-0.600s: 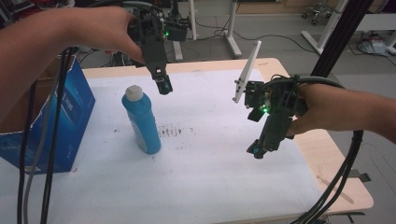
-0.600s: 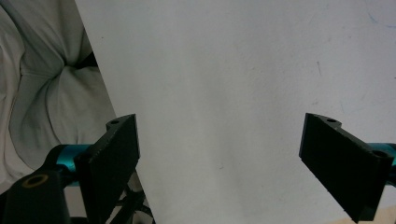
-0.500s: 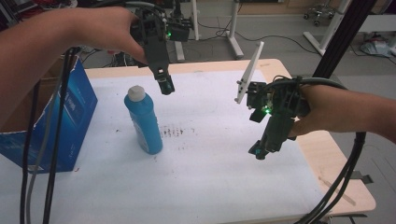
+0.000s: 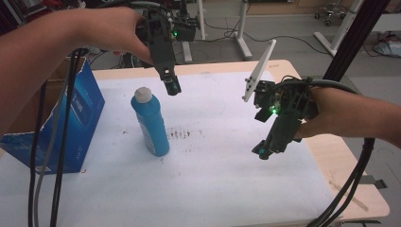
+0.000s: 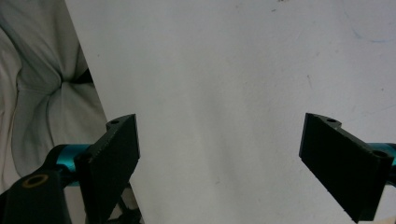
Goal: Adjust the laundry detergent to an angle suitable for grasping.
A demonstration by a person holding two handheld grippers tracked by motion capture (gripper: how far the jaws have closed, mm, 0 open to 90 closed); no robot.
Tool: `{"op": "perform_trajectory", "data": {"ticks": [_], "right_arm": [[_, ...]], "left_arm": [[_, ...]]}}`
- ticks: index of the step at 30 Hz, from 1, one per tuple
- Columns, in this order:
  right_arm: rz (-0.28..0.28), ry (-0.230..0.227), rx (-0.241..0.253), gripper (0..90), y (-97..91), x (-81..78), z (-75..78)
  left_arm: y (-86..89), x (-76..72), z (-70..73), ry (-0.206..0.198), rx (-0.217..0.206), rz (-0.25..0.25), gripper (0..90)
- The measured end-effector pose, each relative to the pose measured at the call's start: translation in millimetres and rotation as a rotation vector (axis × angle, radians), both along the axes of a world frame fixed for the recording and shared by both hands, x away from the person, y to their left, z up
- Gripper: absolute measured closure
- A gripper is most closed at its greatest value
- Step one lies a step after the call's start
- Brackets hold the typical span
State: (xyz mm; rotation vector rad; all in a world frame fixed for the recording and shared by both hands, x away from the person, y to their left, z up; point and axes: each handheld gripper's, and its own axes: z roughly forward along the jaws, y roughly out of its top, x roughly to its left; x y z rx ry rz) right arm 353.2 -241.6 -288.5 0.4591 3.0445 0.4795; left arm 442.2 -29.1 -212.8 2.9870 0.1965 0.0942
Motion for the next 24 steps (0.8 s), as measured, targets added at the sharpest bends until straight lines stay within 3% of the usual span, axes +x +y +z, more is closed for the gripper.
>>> {"op": "perform_trajectory", "data": {"ticks": [4,7,10,12,13,17,23,24], "right_arm": [[-0.034,-0.019,0.055,11.5,-2.9,-1.1,-0.3],[-0.075,-0.039,0.144,11.5,-8.6,-3.0,-3.5],[-0.099,-0.049,0.183,11.5,-11.3,-3.8,-6.1],[-0.129,-0.068,0.239,11.5,-14.0,-5.0,-10.5],[-0.129,-0.068,0.239,11.5,-14.0,-5.0,-10.5],[-0.18,-0.119,0.333,11.5,-16.6,-8.8,-16.8],[-0.23,-0.17,0.423,11.5,-19.3,-11.4,-25.7],[-0.251,-0.191,0.458,11.5,-20.8,-12.3,-29.4]], "left_arm": [[-1.0,-1.1,0.7,0.001,-0.002,-0.004,1.7],[-0.4,-1.0,1.1,0.0,-0.003,-0.002,1.7],[0.0,-0.9,1.2,-0.001,-0.002,-0.003,1.7],[-0.1,-1.4,1.6,-0.001,-0.004,-0.002,1.7],[-0.1,-1.4,1.6,-0.001,-0.004,-0.002,1.7],[-0.2,-1.3,1.1,-0.001,-0.003,-0.003,1.7],[0.3,-0.9,1.2,-0.002,-0.003,-0.003,1.6],[0.7,-1.0,1.4,-0.002,-0.001,-0.001,1.7]]}}
